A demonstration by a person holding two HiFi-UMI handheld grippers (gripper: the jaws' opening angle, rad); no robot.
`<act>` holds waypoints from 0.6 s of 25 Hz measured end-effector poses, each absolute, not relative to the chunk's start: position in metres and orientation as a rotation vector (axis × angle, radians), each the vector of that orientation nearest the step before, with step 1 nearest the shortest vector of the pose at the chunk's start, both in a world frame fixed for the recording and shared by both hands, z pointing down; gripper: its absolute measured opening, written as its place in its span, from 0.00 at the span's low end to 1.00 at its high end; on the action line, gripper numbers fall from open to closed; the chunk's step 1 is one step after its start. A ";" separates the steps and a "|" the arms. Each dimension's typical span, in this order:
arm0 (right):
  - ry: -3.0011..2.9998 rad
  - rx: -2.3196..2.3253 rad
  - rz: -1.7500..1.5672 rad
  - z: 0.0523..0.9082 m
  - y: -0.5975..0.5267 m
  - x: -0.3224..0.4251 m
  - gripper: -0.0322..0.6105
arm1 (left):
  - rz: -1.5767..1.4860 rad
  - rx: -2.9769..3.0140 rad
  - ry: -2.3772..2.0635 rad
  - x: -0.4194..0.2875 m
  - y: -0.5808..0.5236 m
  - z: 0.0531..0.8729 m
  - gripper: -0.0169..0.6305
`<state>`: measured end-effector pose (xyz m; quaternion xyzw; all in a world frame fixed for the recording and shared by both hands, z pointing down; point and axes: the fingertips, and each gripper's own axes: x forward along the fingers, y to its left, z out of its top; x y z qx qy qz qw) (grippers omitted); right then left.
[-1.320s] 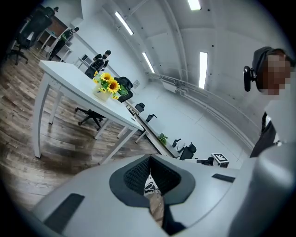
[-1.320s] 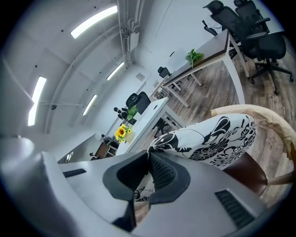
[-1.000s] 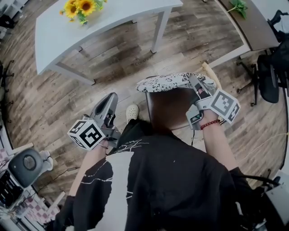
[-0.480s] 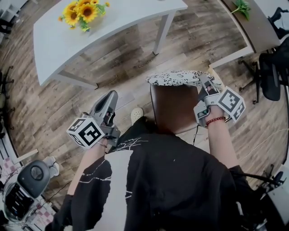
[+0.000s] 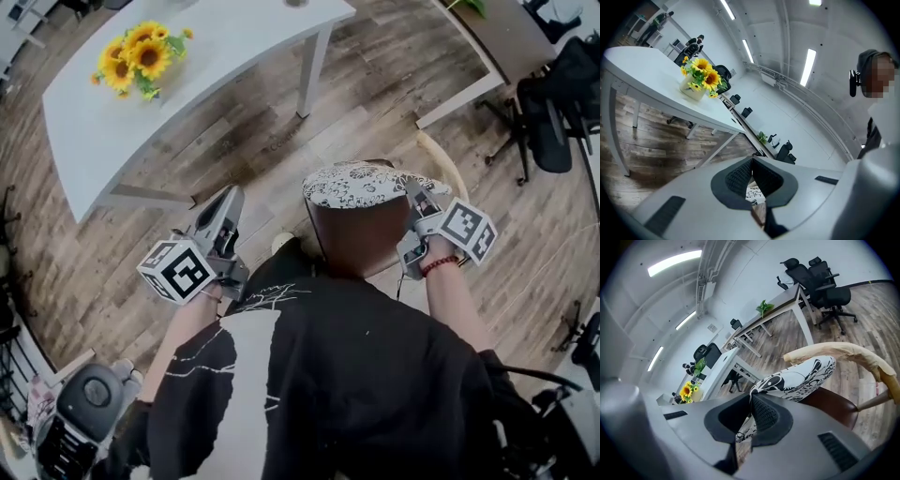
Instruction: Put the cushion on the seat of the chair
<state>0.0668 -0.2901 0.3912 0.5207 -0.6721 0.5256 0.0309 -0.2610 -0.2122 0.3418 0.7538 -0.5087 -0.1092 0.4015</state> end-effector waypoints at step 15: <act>-1.884 1.745 1.729 0.420 -0.238 0.085 0.08 | -0.208 2.028 -1.073 -0.235 -0.253 0.338 0.05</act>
